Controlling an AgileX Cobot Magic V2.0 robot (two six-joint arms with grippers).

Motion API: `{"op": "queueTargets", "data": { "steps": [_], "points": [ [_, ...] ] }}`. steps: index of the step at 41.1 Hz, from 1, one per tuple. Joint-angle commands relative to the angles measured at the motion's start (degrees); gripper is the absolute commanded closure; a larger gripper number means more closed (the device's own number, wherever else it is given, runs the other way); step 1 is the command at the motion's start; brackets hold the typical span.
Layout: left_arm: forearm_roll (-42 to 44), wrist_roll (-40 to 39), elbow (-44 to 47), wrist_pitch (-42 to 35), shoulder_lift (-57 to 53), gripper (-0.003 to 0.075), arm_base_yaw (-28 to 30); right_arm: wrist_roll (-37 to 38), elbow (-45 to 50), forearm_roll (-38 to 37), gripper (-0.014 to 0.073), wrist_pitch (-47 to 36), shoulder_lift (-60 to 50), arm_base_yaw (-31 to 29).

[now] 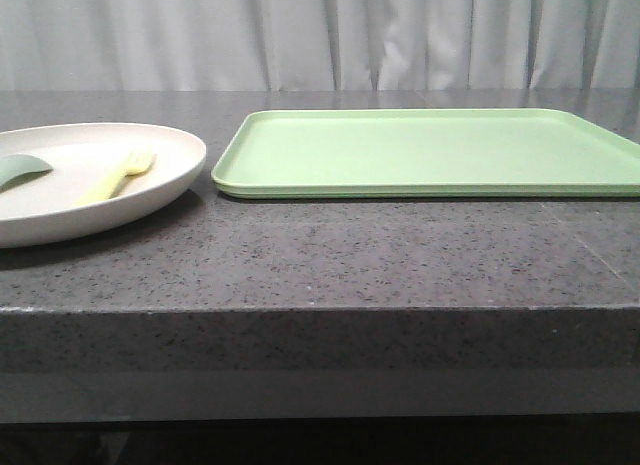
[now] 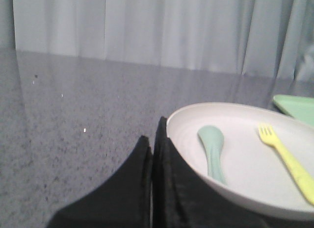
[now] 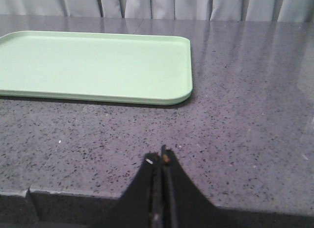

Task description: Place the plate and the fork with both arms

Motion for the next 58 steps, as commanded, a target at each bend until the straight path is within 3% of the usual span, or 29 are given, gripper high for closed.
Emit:
{"op": "queueTargets", "data": {
  "steps": [1,9,15,27,37,42,44,47,53,55,58],
  "points": [
    [-0.12,-0.03,-0.17,-11.3,-1.2,0.0738,-0.45,-0.32,-0.38,0.45,0.0706,-6.2,-1.12,-0.43],
    [-0.12,-0.03,-6.33,-10.85,0.52,0.0738,-0.45,-0.36,-6.31,2.98,0.0706,-5.05,-1.12,-0.43],
    [0.62,-0.03,-15.17,-6.62,7.46,0.0738,-0.45,-0.36,-15.58,2.98,0.0705,1.23,1.41,-0.43],
    [3.13,-0.03,-29.99,1.23,28.83,0.0738,-0.45,-0.36,-31.31,2.98,0.0705,5.55,21.99,-0.43],
    [3.13,-0.03,-32.53,-0.31,36.3,0.0738,-0.45,-0.36,-34.39,2.92,0.0695,1.92,32.79,-0.43],
    [3.13,-0.03,-32.53,-1.13,36.44,0.0726,-0.45,-0.36,-34.39,2.92,0.0613,1.21,33.07,-0.43],
    [3.13,-0.03,-32.53,-1.4,36.44,0.0691,-0.45,-0.36,-34.39,2.92,0.0557,1.21,33.07,-0.43],
    [3.13,-0.03,-32.53,-1.51,36.44,0.0577,-0.45,-0.36,-34.39,2.92,0.044,1.21,33.07,-0.43],
    [3.13,-0.03,-32.53,-1.51,36.44,0.0225,-0.45,-0.36,-34.39,2.92,0.0166,1.21,33.07,-0.43],
    [3.13,-0.03,-32.53,-1.51,36.44,0.0142,-0.45,-0.36,-34.39,2.92,0.006,1.05,33.07,-0.43],
    [3.13,-0.03,-32.4,-1.51,36.44,0.0081,-0.45,-0.36,-34.39,2.92,-0.0021,1.05,33.07,-0.43]
  ]
}}
